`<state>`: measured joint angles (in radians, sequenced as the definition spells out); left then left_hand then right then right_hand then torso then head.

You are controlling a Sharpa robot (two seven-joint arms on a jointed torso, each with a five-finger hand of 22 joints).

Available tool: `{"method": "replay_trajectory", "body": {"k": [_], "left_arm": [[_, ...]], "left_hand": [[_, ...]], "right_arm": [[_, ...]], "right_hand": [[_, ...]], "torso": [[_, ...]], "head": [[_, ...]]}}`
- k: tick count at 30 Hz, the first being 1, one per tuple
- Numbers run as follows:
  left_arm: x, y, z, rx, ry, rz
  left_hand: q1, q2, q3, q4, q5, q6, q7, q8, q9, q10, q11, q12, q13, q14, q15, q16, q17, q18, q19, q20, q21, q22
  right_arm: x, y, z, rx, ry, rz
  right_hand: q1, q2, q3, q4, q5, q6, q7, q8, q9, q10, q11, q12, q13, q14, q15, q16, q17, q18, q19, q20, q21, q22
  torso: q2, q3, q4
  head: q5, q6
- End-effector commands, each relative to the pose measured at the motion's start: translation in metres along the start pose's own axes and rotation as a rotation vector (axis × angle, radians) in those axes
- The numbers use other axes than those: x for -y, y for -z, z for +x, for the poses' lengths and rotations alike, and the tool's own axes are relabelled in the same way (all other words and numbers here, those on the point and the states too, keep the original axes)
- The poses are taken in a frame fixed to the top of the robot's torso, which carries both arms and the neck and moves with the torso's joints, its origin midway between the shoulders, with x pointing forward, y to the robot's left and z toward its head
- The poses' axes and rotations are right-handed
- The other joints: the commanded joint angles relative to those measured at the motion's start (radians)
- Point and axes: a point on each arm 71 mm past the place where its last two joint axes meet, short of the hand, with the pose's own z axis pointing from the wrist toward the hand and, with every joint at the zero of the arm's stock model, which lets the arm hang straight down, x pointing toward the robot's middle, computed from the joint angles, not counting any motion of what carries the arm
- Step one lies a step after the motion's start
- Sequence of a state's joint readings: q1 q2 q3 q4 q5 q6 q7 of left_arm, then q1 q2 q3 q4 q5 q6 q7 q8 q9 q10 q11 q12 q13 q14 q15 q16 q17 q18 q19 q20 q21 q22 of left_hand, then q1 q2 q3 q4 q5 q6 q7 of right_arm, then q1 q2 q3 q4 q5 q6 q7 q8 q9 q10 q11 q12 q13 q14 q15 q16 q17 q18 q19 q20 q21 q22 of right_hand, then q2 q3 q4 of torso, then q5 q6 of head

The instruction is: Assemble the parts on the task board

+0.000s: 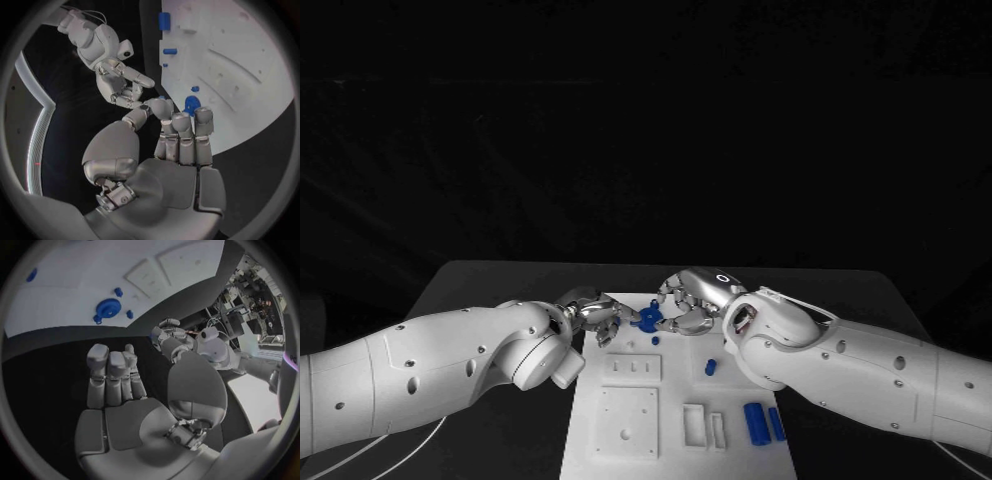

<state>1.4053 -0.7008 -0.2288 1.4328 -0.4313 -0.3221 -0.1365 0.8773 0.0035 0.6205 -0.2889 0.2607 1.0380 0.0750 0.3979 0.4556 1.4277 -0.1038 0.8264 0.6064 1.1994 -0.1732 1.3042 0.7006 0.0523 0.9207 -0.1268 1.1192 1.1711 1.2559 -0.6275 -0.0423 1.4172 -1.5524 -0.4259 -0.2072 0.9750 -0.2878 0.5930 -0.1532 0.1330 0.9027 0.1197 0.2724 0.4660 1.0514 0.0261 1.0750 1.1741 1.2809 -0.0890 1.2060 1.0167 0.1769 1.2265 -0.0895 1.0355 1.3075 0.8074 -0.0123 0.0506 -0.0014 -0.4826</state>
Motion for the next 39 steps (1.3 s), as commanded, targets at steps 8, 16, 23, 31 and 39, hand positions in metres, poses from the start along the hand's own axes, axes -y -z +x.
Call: {"method": "replay_trajectory", "body": {"k": [8, 16, 23, 31, 39], "left_arm": [[-0.006, -0.005, 0.003, -0.035, -0.240, -0.107], [-0.003, -0.017, 0.012, -0.008, -0.347, -0.116], [-0.008, -0.023, 0.020, 0.011, -0.366, -0.133], [-0.016, -0.026, 0.030, -0.006, -0.406, -0.141], [-0.022, -0.029, 0.033, -0.006, -0.451, -0.152]], "left_hand": [[0.015, -0.011, -0.001, 0.002, 0.027, 0.165, -0.085, -0.011, 0.364, 0.001, -0.015, 0.047, 0.024, 0.042, -0.044, 0.037, -0.002, 0.010, 0.022, -0.149, 0.017, 0.004], [0.005, -0.010, 0.000, 0.004, 0.074, 0.185, -0.092, -0.014, 0.391, -0.001, -0.022, 0.086, 0.041, 0.050, -0.051, 0.067, -0.002, 0.014, 0.030, -0.149, 0.027, 0.007], [-0.008, 0.002, 0.001, 0.004, 0.079, 0.194, -0.095, -0.015, 0.407, -0.003, -0.026, 0.106, 0.048, 0.053, -0.054, 0.081, -0.003, 0.016, 0.037, -0.149, 0.031, 0.009], [-0.032, 0.018, 0.001, 0.004, 0.090, 0.207, -0.100, -0.012, 0.425, -0.004, -0.030, 0.133, 0.054, 0.057, -0.059, 0.099, -0.004, 0.020, 0.045, -0.149, 0.036, 0.013], [-0.052, 0.033, 0.006, 0.003, 0.107, 0.216, -0.104, -0.009, 0.439, -0.006, -0.034, 0.155, 0.058, 0.061, -0.062, 0.113, -0.007, 0.024, 0.050, -0.149, 0.042, 0.018]], "right_arm": [[0.055, 0.027, -0.021, 0.086, -0.090, 0.063], [0.098, 0.024, -0.042, 0.143, -0.076, 0.167], [0.104, 0.015, -0.058, 0.184, -0.099, 0.188], [0.110, 0.007, -0.071, 0.211, -0.091, 0.206], [0.109, 0.003, -0.074, 0.214, -0.089, 0.208]], "right_hand": [[-0.021, 0.011, -0.045, 0.005, 0.078, -0.019, 0.018, 0.000, -0.002, -0.011, -0.001, -0.008, -0.014, -0.005, 0.004, -0.017, -0.001, 0.085, -0.013, 0.003, -0.016, 0.001], [-0.008, 0.020, -0.050, 0.002, 0.117, -0.016, 0.017, 0.002, -0.002, -0.012, -0.002, -0.010, -0.023, -0.007, 0.002, -0.024, -0.002, 0.085, -0.015, 0.004, -0.023, 0.000], [0.000, 0.025, -0.049, 0.001, 0.137, -0.013, 0.017, 0.003, -0.003, -0.015, -0.003, -0.013, -0.030, -0.010, 0.002, -0.031, -0.004, 0.085, -0.019, 0.007, -0.030, -0.001], [0.005, 0.026, -0.049, 0.002, 0.158, -0.013, 0.017, 0.002, -0.004, -0.017, -0.002, -0.016, -0.036, -0.012, 0.003, -0.036, -0.005, 0.085, -0.021, 0.010, -0.036, -0.002], [0.007, 0.027, -0.049, 0.002, 0.171, -0.013, 0.018, 0.002, -0.005, -0.018, -0.002, -0.017, -0.040, -0.013, 0.003, -0.038, -0.005, 0.085, -0.022, 0.012, -0.038, -0.001]], "torso": [[-0.004, 0.0014, -0.0052], [-0.009, 0.0078, -0.0098], [-0.013, 0.0168, -0.0093], [-0.015, 0.0236, -0.0079], [-0.015, 0.0230, -0.0078]], "head": [[0.014, -0.017], [0.020, -0.034], [0.026, -0.054], [0.031, -0.075], [0.036, -0.087]]}}
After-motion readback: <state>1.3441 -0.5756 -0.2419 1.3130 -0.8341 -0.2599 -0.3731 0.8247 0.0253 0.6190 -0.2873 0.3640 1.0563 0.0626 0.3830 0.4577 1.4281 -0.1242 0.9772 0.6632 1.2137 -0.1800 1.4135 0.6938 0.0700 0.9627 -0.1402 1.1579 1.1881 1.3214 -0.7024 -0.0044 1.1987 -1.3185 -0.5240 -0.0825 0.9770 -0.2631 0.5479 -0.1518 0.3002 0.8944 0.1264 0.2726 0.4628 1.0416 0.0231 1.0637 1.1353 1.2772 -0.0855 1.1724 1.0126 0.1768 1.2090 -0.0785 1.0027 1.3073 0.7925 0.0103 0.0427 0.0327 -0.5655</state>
